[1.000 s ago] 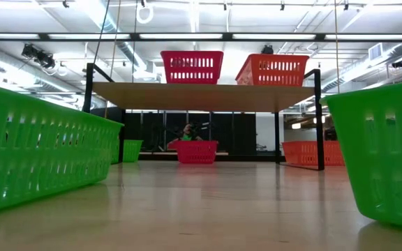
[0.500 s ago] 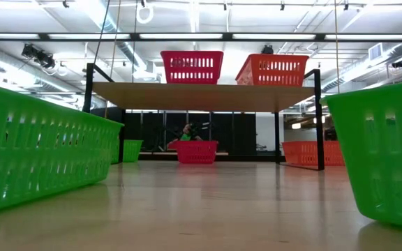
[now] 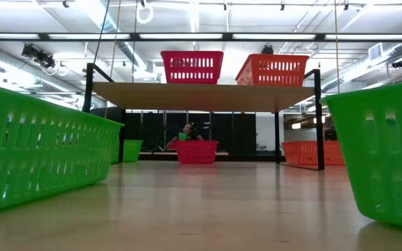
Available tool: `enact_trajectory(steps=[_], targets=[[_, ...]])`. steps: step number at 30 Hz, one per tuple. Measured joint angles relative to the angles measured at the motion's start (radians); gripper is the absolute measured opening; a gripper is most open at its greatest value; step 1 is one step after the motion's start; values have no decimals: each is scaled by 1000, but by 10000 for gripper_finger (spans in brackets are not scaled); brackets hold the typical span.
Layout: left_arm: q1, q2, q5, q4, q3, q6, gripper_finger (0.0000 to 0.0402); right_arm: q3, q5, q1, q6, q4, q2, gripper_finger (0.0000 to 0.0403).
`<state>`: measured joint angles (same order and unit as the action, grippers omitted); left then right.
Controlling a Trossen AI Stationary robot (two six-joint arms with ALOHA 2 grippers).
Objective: Stack baskets on shelf by color
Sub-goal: Put the top green bin into the shelf
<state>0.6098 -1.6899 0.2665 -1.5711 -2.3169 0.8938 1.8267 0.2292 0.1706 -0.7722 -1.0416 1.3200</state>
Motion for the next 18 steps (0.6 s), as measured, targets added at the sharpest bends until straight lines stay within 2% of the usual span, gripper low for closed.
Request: enact_trajectory(steps=[4, 7, 10, 14, 18], targets=[[-53, 12, 47, 0, 0, 27, 94, 0, -32, 10, 62, -26, -18, 190], [-131, 34, 50, 0, 0, 26, 94, 0, -94, 24, 97, -59, -33, 190], [-233, 64, 97, 0, 0, 10, 94, 0, -134, 41, 74, -81, -51, 190], [-412, 112, 130, 0, 0, -69, 94, 0, -138, 63, 92, -76, -77, 190], [-625, 147, 161, 0, 0, -187, 94, 0, -194, 64, 123, -76, -105, 190]])
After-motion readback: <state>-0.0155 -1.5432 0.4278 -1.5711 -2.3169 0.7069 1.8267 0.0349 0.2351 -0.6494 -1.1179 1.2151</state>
